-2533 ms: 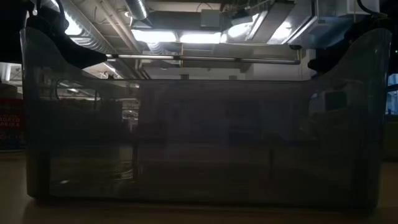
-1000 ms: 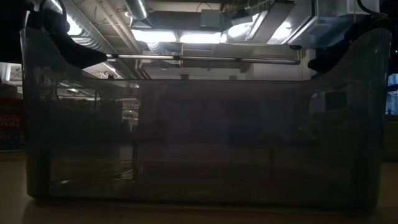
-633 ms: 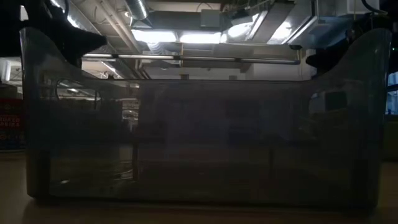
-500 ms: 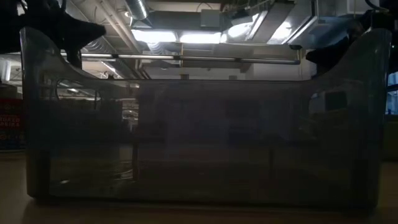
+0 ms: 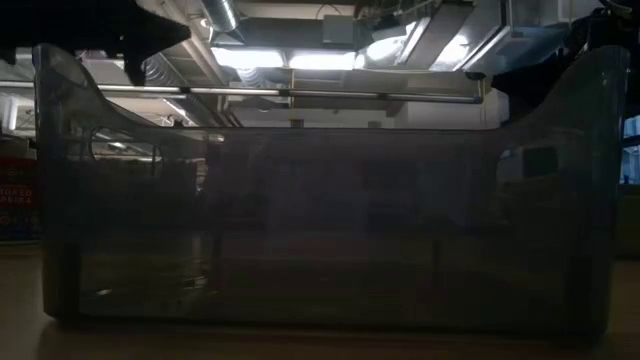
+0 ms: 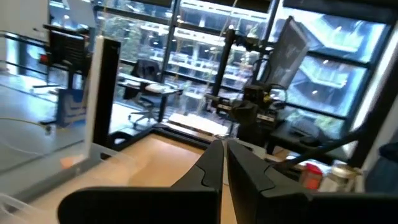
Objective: Sort spices by type
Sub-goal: Put the white seasoning bottle into the transparent bin
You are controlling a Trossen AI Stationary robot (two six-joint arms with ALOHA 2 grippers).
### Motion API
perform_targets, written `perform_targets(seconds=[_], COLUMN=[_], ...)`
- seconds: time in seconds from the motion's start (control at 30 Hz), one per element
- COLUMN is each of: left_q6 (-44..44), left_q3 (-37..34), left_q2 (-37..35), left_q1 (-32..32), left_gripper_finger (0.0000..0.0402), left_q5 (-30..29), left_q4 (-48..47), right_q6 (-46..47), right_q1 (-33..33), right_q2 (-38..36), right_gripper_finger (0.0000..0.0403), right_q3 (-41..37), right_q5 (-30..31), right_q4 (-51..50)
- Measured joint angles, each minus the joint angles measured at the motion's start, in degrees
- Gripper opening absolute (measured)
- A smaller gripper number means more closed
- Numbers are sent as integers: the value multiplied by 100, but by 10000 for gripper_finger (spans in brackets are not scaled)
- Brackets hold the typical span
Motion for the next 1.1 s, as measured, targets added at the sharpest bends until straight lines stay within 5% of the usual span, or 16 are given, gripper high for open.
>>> perform_targets(seconds=[0.17,0.47,0.83,1.1], left_q6=[542,1243,2568,2613], left_q3=[891,2310,2784,2785], left_q2=[881,1811,2447,2907], left_q1=[0,379,1956,3076], left_gripper_finger=[8,8,8,8], left_q5=[-667,-2799,-3038,-2891], left_q4=[-505,-1631,-1641,-1629], right_q6=[-303,-317,-742,-1379], right_q1=[-2,-2,-2,-2], right_q2=[2,2,2,2], right_gripper_finger=[33,33,33,33], right_q3=[0,0,0,0], right_q5=[398,477,783,1237], right_q4=[6,-83,-73,86])
